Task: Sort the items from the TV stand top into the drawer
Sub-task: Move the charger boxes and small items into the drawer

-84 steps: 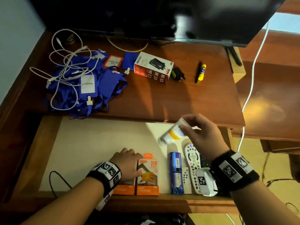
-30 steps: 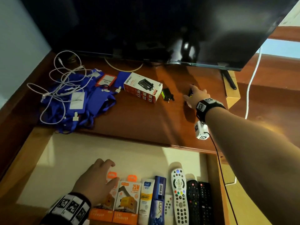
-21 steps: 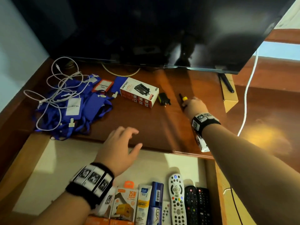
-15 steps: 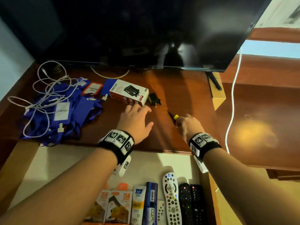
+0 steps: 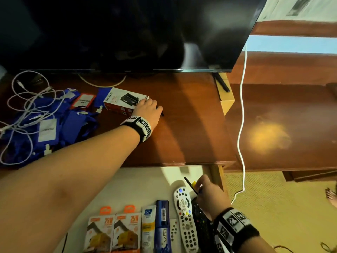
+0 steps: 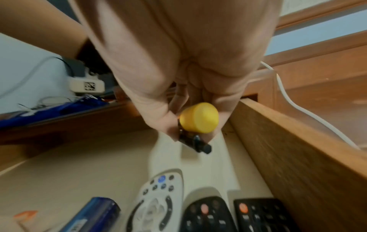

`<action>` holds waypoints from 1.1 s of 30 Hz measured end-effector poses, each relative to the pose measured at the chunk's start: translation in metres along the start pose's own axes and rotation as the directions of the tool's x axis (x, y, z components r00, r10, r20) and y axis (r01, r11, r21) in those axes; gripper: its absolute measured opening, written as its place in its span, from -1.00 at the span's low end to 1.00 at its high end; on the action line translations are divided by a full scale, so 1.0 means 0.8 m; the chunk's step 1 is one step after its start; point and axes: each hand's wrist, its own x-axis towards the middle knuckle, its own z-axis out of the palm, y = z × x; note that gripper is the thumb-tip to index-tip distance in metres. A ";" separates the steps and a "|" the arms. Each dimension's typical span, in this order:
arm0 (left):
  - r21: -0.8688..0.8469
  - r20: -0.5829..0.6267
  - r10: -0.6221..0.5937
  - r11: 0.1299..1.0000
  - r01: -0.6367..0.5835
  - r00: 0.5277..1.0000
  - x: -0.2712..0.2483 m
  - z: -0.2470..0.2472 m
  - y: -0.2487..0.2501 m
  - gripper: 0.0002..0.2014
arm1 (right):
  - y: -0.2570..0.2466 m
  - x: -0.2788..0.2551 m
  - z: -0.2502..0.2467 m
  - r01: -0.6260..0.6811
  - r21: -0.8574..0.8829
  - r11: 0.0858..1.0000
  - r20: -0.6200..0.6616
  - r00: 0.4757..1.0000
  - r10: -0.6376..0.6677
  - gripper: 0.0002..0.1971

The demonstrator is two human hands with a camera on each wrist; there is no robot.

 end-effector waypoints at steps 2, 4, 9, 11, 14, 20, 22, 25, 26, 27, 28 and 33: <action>0.006 -0.036 0.007 1.000 -0.007 0.999 -0.013 -0.002 0.002 -0.64 | 0.005 0.019 0.010 -0.071 0.018 0.997 0.005 0.998 0.070 -0.65; -0.007 -0.054 0.009 1.000 -0.010 0.998 -0.031 -0.004 0.006 -0.68 | 0.010 0.042 0.021 -0.126 0.017 0.992 0.016 0.992 0.126 -0.56; -0.262 -0.189 -0.055 0.965 0.004 0.980 -0.108 -0.011 0.036 -0.56 | 0.009 0.084 0.029 -0.133 -0.153 0.979 0.050 0.989 0.142 -0.64; -0.445 -0.277 -0.061 0.893 -0.072 0.959 -0.156 -0.011 0.060 -0.54 | 0.009 0.097 0.029 -0.135 -0.197 0.971 0.039 0.989 0.145 -0.59; -0.636 -0.121 0.034 0.764 -0.104 0.992 -0.231 -0.012 0.092 -0.50 | 0.006 0.110 0.023 -0.175 -0.228 0.958 0.033 0.982 0.187 -0.53; -0.800 0.328 0.124 0.564 0.205 0.937 -0.277 0.047 0.137 -0.56 | -0.004 0.110 0.016 -0.205 -0.298 0.932 0.012 0.976 0.218 -0.64; -0.786 0.428 0.087 0.527 0.323 0.900 -0.267 0.071 0.146 -0.56 | -0.003 0.106 0.018 -0.222 -0.266 0.938 -0.014 0.974 0.226 -0.59; -0.774 0.482 0.020 0.479 0.415 0.876 -0.235 0.090 0.156 -0.54 | 0.003 0.096 0.020 -0.221 -0.193 0.956 -0.062 0.975 0.213 -0.57; -0.767 0.485 -0.003 0.478 0.427 0.874 -0.221 0.093 0.159 -0.53 | 0.002 0.087 0.016 -0.229 -0.170 0.958 -0.063 0.973 0.221 -0.62; -0.761 0.482 -0.018 0.487 0.429 0.876 -0.206 0.096 0.162 -0.51 | 0.000 0.078 0.011 -0.232 -0.145 0.962 -0.058 0.972 0.226 -0.66; -0.752 0.481 -0.020 0.503 0.425 0.876 -0.190 0.099 0.166 -0.50 | -0.001 0.069 0.007 -0.228 -0.127 0.965 -0.055 0.973 0.222 -0.68; -0.700 0.530 0.019 0.573 0.425 0.848 -0.126 0.113 0.200 -0.44 | 0.015 0.037 0.004 -0.169 -0.065 0.983 -0.102 0.981 0.162 -0.70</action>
